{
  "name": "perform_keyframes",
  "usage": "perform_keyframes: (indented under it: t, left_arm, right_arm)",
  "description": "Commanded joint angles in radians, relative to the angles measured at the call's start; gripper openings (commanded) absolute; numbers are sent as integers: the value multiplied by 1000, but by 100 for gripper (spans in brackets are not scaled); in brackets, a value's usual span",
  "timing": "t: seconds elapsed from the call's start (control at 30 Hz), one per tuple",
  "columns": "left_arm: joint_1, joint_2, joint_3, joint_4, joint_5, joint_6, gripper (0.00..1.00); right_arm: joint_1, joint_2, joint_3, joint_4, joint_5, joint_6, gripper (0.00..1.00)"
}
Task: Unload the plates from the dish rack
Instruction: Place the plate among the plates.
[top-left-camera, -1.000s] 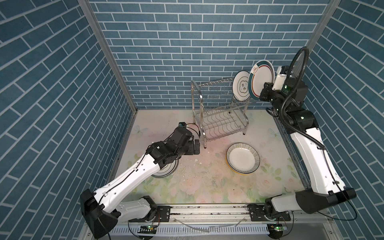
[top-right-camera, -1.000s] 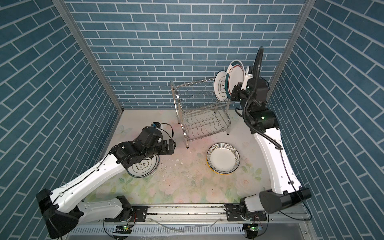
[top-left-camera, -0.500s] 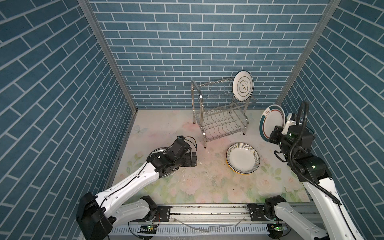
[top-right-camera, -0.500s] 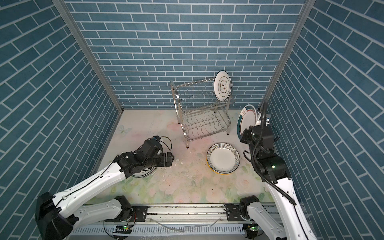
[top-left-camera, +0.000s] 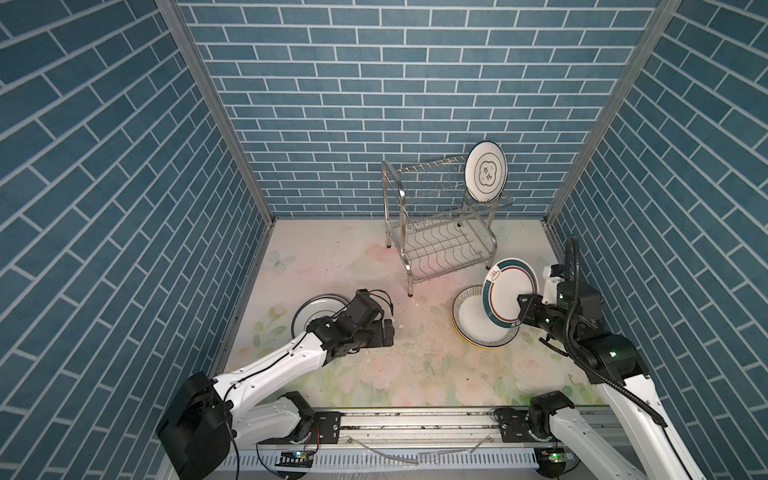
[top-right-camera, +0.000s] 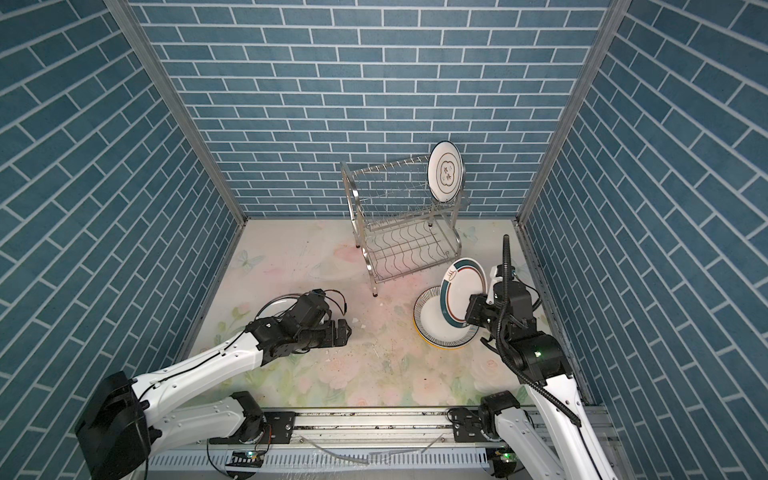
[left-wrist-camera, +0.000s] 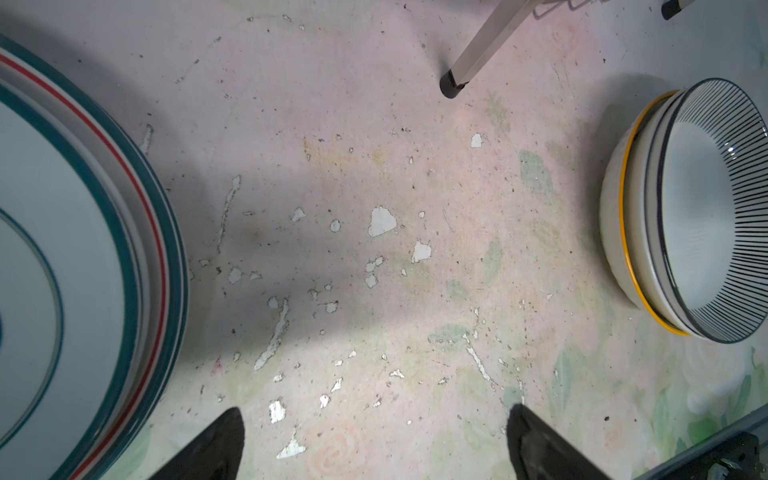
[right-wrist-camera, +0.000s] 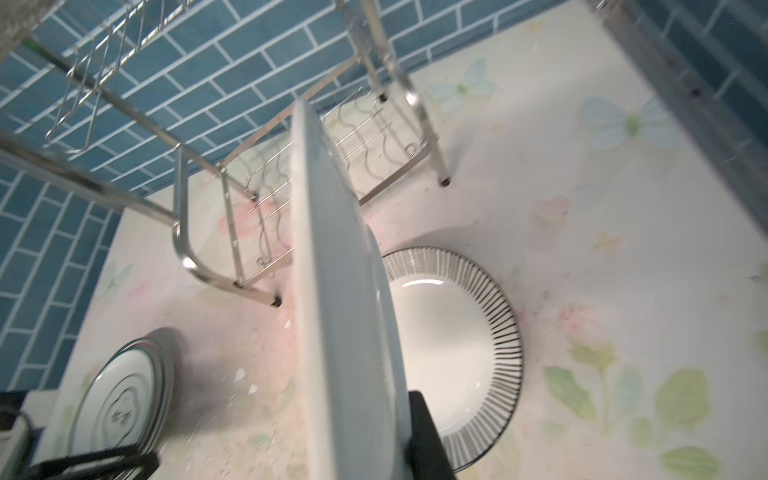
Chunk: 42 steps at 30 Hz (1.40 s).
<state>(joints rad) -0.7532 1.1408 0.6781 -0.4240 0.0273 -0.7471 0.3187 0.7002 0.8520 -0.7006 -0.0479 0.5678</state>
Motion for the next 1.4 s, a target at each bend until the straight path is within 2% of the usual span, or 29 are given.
perform_keyframes:
  t: [0.0,0.07,0.23,0.57,1.13,1.37]
  left_arm:
    - [-1,-15,-4,43,12,-3,99]
    - [-1,-43,-15,56,19,-4,99]
    - [0,-129,-63,82,17,-23,99]
    - [23,-219,-158,180,85,-65,99]
    - [150,-341,-327,416,232,-135,99]
    - [191,-393,-355,453,240,-147,97]
  right_arm:
    - [16,17,-62,149,-237,127,0]
    - [30,31,-84,208,-300,162,0]
    - [113,98,-103,295,-327,199,0]
    - [337,283,-133,565,-274,294,0]
    - [514,514,-196,983,-248,469,0]
    - [564,599,-218,1178,-264,561,0]
